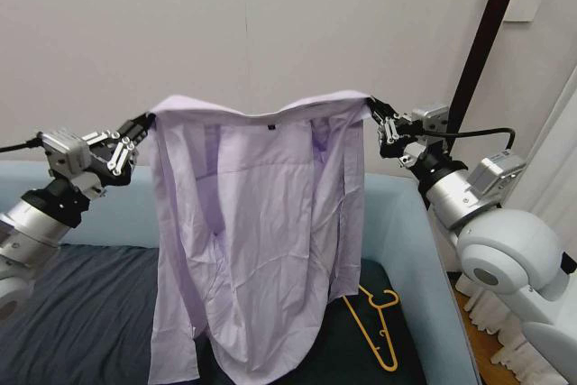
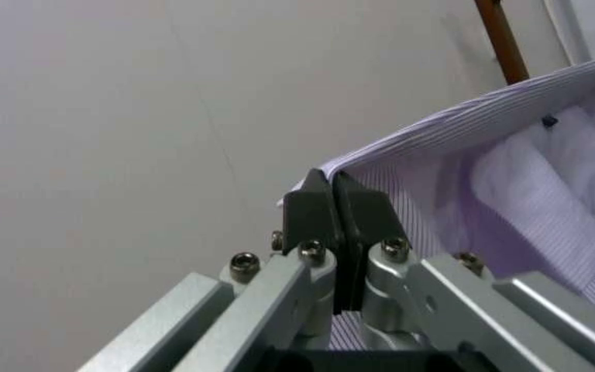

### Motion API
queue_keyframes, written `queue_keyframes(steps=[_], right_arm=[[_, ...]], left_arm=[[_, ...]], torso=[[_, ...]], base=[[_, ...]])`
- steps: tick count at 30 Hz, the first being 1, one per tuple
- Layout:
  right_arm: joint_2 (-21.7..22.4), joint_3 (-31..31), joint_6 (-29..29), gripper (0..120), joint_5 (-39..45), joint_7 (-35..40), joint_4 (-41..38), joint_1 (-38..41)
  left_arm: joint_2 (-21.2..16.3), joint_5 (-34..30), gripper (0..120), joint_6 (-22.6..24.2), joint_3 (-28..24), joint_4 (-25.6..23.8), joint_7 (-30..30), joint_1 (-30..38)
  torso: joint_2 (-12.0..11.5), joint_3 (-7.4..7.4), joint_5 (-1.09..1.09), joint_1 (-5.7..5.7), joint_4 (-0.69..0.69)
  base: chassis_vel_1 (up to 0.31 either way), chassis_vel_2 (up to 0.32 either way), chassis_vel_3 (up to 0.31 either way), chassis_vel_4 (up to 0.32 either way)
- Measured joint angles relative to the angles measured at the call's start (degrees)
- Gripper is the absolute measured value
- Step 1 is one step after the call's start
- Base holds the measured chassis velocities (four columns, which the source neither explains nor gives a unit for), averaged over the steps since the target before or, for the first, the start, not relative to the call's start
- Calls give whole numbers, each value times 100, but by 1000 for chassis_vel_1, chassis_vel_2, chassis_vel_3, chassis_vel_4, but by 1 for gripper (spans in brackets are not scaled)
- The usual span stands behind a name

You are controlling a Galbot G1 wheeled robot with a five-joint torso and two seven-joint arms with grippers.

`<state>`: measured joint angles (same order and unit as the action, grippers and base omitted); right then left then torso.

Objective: Pick up the clothes from the sofa and hang them on the clothes hanger.

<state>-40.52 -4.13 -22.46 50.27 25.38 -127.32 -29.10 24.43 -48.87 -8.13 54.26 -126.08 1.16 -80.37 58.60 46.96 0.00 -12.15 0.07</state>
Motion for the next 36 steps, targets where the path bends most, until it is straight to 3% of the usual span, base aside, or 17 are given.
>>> queue_keyframes(steps=[1, 4, 8, 12, 16, 19, 21, 22, 24, 26, 29, 30, 36], right_arm=[[0, 0, 0, 0, 0, 0, 0, 0], [132, 157, -957, 0, 667, 379, -278, -77], [57, 423, -1117, 0, 973, 350, -255, 126], [-77, 497, -661, 0, 986, -29, -26, 493], [-83, 350, 341, 0, 1009, -777, 20, 653], [-53, 413, 320, 0, 903, -697, -72, 557], [-140, 1182, -297, 0, 371, 94, -36, 308], [-140, 1182, -297, 0, 371, 94, -36, 308], [-297, 1602, -643, 0, 257, 535, -26, 172], [-402, 1823, -859, 0, 254, 825, -50, -5], [-454, 1915, -916, 0, 254, 953, -31, -122], [-527, 1989, -978, 0, 269, 1079, 56, -296], [-832, 1998, -976, 0, 285, 1325, 293, -589]], left_arm=[[0, 0, 0, 0, 0, 0, 0, 0], [164, 474, 0, 345, -120, 196, 136, -23], [241, 344, 0, 540, -205, 357, 76, 55], [99, 219, 0, 580, -213, 512, -19, 236], [-70, 174, 0, 686, 7, 325, -157, 381], [-8, 296, 0, 748, -56, 202, -218, 314], [605, 1057, 0, 982, -305, -140, -356, -262], [605, 1057, 0, 982, -305, -140, -356, -262], [1195, 1417, 0, 1144, -498, -289, -481, -653], [1649, 1622, 0, 1333, -757, -325, -621, -819], [1859, 1728, 0, 1397, -890, -304, -667, -878], [2134, 1849, 0, 1430, -1050, -201, -691, -952], [2719, 1725, 0, 1361, -1470, -16, -780, -938]], torso=[[0, 0, 0, 0, 0], [0, 0, 6, 0, 1], [0, 0, 5, 0, -1], [0, 1, 6, 0, -3], [0, 0, 2, 0, 0], [1, -1, 0, 0, 2], [0, 1, 4, 0, 5], [0, 1, 4, 0, 5], [0, 1, 5, 0, -7], [0, 1, 9, 0, -9], [0, 0, 5, 0, -6], [0, 0, 4, 0, 3], [0, 0, 3, 0, 0]], base=[[0, 0, 0, 0], [0, 0, 0, 0], [0, 0, 0, 0], [0, 0, 0, 0], [0, 0, 0, 0], [0, 0, 0, 0], [0, 0, 0, 0], [0, 0, 0, 0], [0, 0, 0, 0], [0, 0, 0, 0], [0, 0, 0, 0], [0, 0, 0, 0], [0, 0, 0, 0]])
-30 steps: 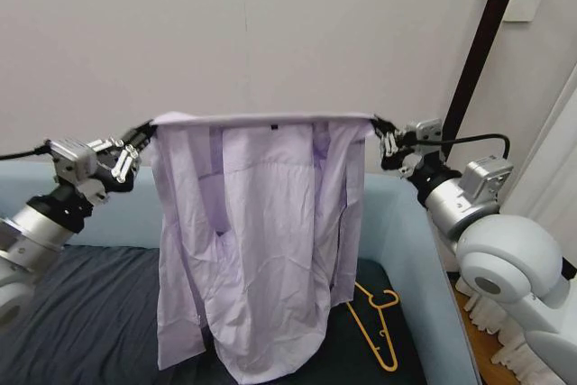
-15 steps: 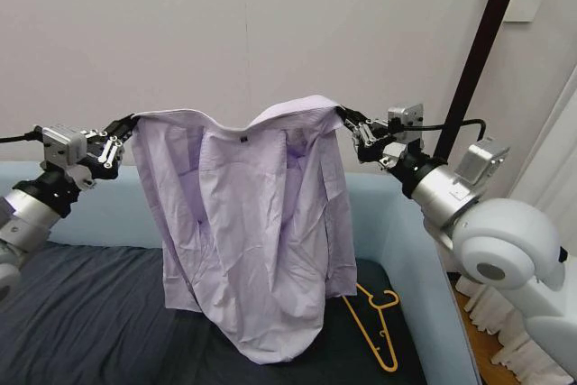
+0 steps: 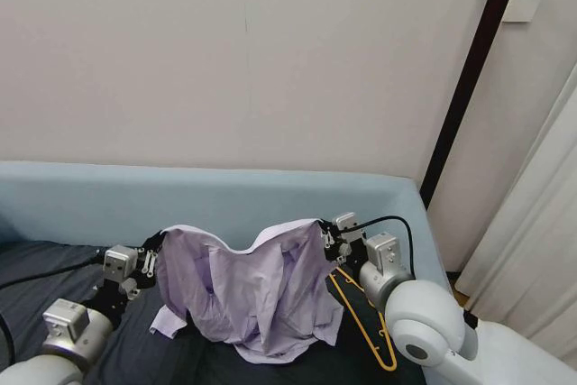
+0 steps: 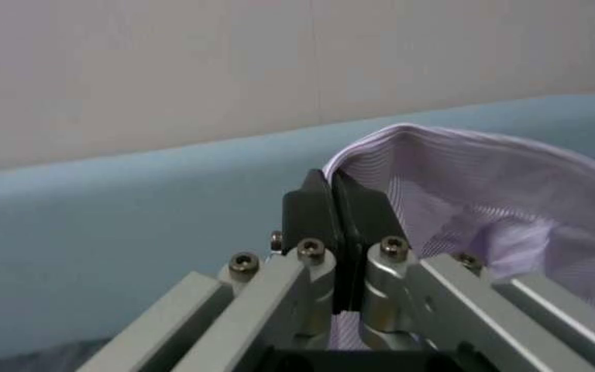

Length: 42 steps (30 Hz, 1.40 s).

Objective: Pick up the clothes from the sofa and hang them on the clothes hanger.

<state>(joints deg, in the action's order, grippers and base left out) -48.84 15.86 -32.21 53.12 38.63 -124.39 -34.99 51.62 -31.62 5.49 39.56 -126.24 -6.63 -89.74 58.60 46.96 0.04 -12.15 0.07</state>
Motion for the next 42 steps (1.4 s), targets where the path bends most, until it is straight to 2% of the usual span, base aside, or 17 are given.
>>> queue_keyframes(steps=[3, 4, 6, 9, 11, 13, 15, 17, 19, 20, 24, 25, 30, 31, 33, 35, 42], right_arm=[[-98, -5, 27, 0, -1, 17, 64, -99], [-178, -28, 63, 0, -9, -35, 171, -201], [-289, -100, 381, 0, -143, -438, 509, -324], [-349, -156, 708, 0, -341, -820, 801, -360], [-432, -187, 1013, 8, -449, -1162, 1121, -349], [-502, -184, 1025, 17, -399, -1214, 1369, -322], [-528, -173, 929, 20, -339, -1140, 1475, -318], [-556, -171, 429, 30, 25, -902, 1728, -370], [-552, -192, 231, 40, 76, -913, 1973, -483], [-552, -192, 231, 40, 76, -913, 1973, -483], [-587, -110, 245, 55, -387, -1032, 2539, -649], [-587, -110, 245, 55, -387, -1032, 2539, -649], [-744, -94, 236, 79, -1197, -1244, 3322, -845], [-744, -94, 236, 79, -1197, -1244, 3322, -845], [-850, -172, 55, 89, -1446, -1228, 3702, -831], [-952, -289, -276, 96, -1344, -1113, 3996, -723], [-1110, -543, -908, 100, -710, -1054, 4456, -488]], left_arm=[[211, -24, 0, -72, -175, 73, -2, 38], [457, -2, 0, -118, -312, 161, -2, 96], [683, 34, 0, -141, -366, 275, -18, 226], [719, 49, 0, -142, -364, 377, -46, 302], [632, 62, 0, -142, -331, 480, -48, 320], [537, 35, 0, -144, -278, 516, -46, 325], [495, 3, 0, -144, -247, 523, -45, 333], [367, -82, 0, -125, -170, 536, -59, 353], [242, -115, 0, -87, -139, 560, -63, 352], [242, -115, 0, -87, -139, 560, -63, 352], [10, -225, 0, -32, -155, 640, -86, 383], [10, -225, 0, -32, -155, 640, -86, 383], [-200, -310, 0, 5, -210, 798, -130, 468], [-200, -310, 0, 5, -210, 798, -130, 468], [-231, -321, 0, 5, -208, 803, -136, 472], [-249, -317, 0, 5, -215, 825, -140, 475], [-271, -312, 0, -13, -232, 869, -159, 513]], torso=[[0, 0, 2, 0, 0], [0, 0, 2, 0, 0], [0, 0, 1, 0, 1], [0, 0, 0, 0, 1], [0, 0, 1, 0, 1], [0, 0, 1, 0, -1], [0, 0, 2, 0, -2], [0, 1, 0, -1, -1], [0, 0, 2, 0, 0], [0, 0, 2, 0, 0], [0, 0, 1, 0, 1], [0, 0, 1, 0, 1], [0, 1, 1, -1, 0], [0, 1, 1, -1, 0], [0, 0, 0, 0, 1], [-1, 1, 1, 0, 1], [-1, 1, 2, -1, 0]], base=[[0, 0, 0, 0], [0, 0, 0, 0], [0, 0, 0, 0], [0, 0, 0, 0], [0, 0, 0, 0], [0, 0, 0, 0], [0, 0, 0, 0], [0, 0, 0, 0], [0, 0, 0, 0], [0, 0, 0, 0], [0, 0, 0, 0], [0, 0, 0, 0], [0, 0, 0, 0], [0, 0, 0, 0], [0, 0, 0, 0], [0, 0, 0, 0], [0, 0, 0, 0]])
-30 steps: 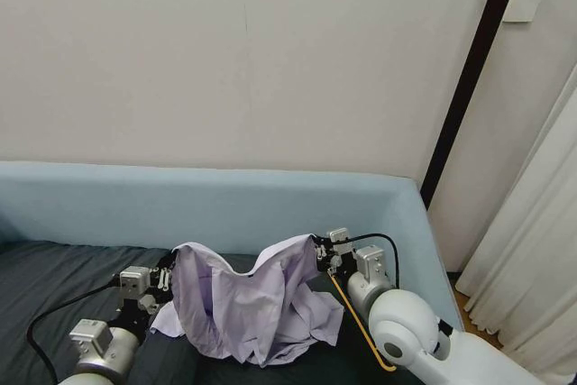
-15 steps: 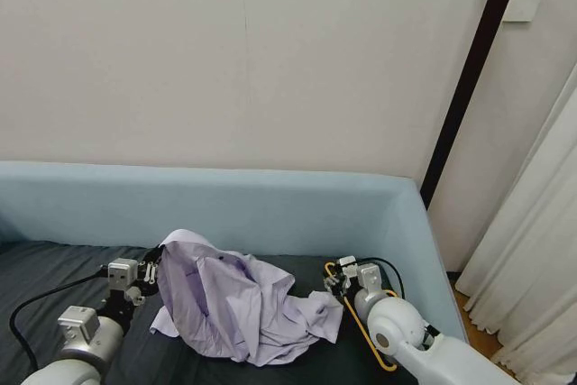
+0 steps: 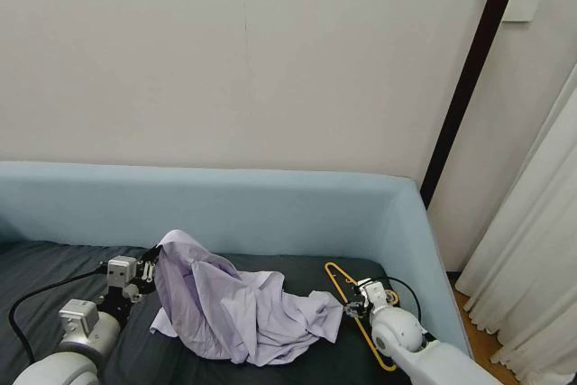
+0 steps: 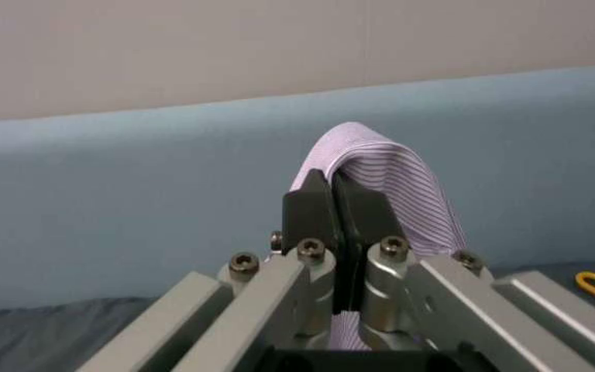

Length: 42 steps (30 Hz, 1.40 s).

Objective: Pick up the clothes from the sofa and hang them on the clothes hanger.

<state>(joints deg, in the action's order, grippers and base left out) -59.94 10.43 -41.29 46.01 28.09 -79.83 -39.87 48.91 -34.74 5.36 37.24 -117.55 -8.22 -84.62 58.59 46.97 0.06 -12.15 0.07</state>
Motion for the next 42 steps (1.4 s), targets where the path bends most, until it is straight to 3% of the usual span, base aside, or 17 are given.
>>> queue_keyframes(steps=[2, 5, 16, 30, 34, 42], right_arm=[[-249, -284, -85, 100, 448, -144, 606, 166], [-403, -488, -92, 100, 488, -260, 903, 204], [-487, -923, -81, 100, -346, -919, 1556, 107], [-522, -967, -66, 56, -523, -1275, 1799, 44], [-496, -931, -65, 36, -561, -1299, 1679, 3], [-459, -913, -63, 9, -651, -1371, 1626, -74]], left_arm=[[-19, -7, 0, -50, 28, 19, -17, 13], [-43, -9, 0, -89, 31, 25, -20, 14], [-52, -7, 0, -153, 1, 39, -29, 46], [-42, 6, 0, -162, 48, 5, -46, -7], [-32, 10, 0, -172, 48, 18, -55, 0], [10, 27, 0, -177, 14, 20, -61, -8]], torso=[[0, 0, -1, 0, 0], [0, 0, 0, 0, 0], [0, 0, -1, 0, 1], [0, -1, -1, 0, 0], [0, 0, -1, 0, 0], [0, -1, -1, 0, 1]], base=[[0, 0, 0, 0], [0, 0, 0, 0], [0, 0, 0, 0], [0, 0, 0, 0], [0, 0, 0, 0], [0, 0, 0, 0]])
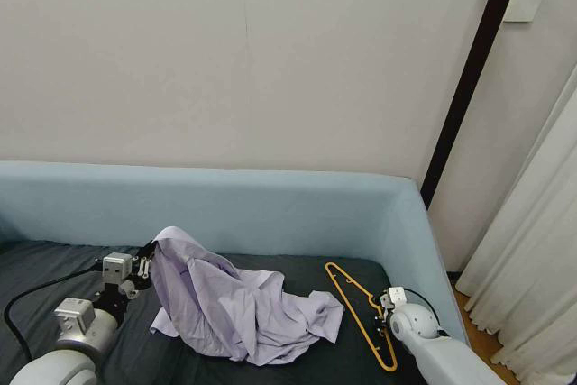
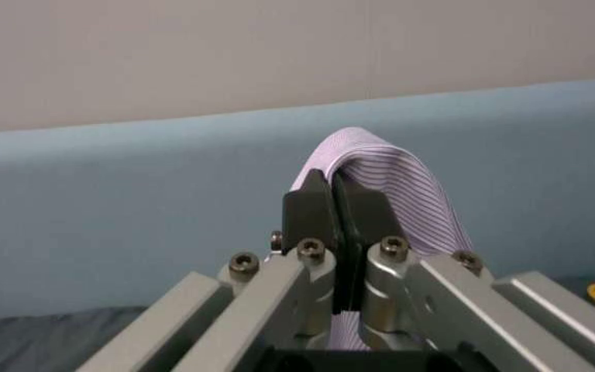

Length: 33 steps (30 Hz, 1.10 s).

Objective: Pick up the clothes from the sofa and hang them on the clothes hanger.

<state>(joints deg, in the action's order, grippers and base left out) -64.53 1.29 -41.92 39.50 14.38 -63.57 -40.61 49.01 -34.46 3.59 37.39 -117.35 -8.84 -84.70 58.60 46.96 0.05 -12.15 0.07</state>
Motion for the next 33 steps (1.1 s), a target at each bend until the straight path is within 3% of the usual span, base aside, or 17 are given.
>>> queue_keyframes(steps=[2, 10, 12, 14, 15, 17, 21, 23, 24, 27, 28, 29, 33], right_arm=[[15, 0, 1, 4, -23, -45, -14, -18], [98, -22, 96, 4, 26, -72, -269, -57], [191, -31, 501, 4, 37, -40, -574, -108], [383, 54, 1281, 4, -74, -113, -1019, -253], [383, 54, 1281, 4, -74, -113, -1019, -253], [665, 96, 1902, 4, -142, -265, -1750, -524], [1052, 100, 2293, 4, -126, -193, -2891, -1072], [1327, 167, 2748, 4, -537, -181, -3530, -1459], [1327, 167, 2748, 4, -537, -181, -3530, -1459], [1577, 355, 3337, 4, -1557, -200, -4031, -1840], [1639, 493, 3681, 4, -2399, -137, -4119, -1962], [1639, 493, 3681, 4, -2399, -137, -4119, -1962], [1611, 792, 4346, 4, -4961, 364, -3943, -2003]], left_arm=[[3, 3, 0, 0, -2, -1, -2, -7], [13, 10, 0, -1, -1, -11, -16, -23], [15, 6, 0, 0, 8, -17, -24, -17], [4, -6, 0, 0, 16, -18, -32, 5], [4, -6, 0, 0, 16, -18, -32, 5], [-18, -34, 0, -12, 39, -14, -36, 30], [-51, -136, 0, -42, 109, -10, -55, 70], [-90, -234, 0, -50, 151, -10, -98, 106], [-90, -234, 0, -50, 151, -10, -98, 106], [-147, -394, 0, -51, 181, -46, -142, 166], [-172, -500, 0, -49, 199, -91, -180, 202], [-172, -500, 0, -49, 199, -91, -180, 202], [-221, -741, 0, 18, 245, -294, -264, 244]], torso=[[0, 0, 0, 0, 0], [0, 1, -1, 0, 0], [0, 0, 1, 0, -1], [0, 0, 0, -1, -2], [0, 0, 0, -1, -2], [0, 0, -1, 0, 0], [0, 0, 0, 0, 0], [0, -1, 2, 0, 0], [0, -1, 2, 0, 0], [1, -1, 0, 0, 2], [1, -1, 1, 1, 1], [1, -1, 1, 1, 1], [1, 0, 0, 0, 0]], base=[[0, 0, 0, 0], [0, 0, 0, 0], [0, 0, 0, 0], [0, 0, 0, 0], [0, 0, 0, 0], [0, 0, 0, 0], [0, 0, 0, 0], [0, 0, 0, 0], [0, 0, 0, 0], [0, 0, 0, 0], [0, 0, 0, 0], [0, 0, 0, 0], [0, 0, 0, 0]])
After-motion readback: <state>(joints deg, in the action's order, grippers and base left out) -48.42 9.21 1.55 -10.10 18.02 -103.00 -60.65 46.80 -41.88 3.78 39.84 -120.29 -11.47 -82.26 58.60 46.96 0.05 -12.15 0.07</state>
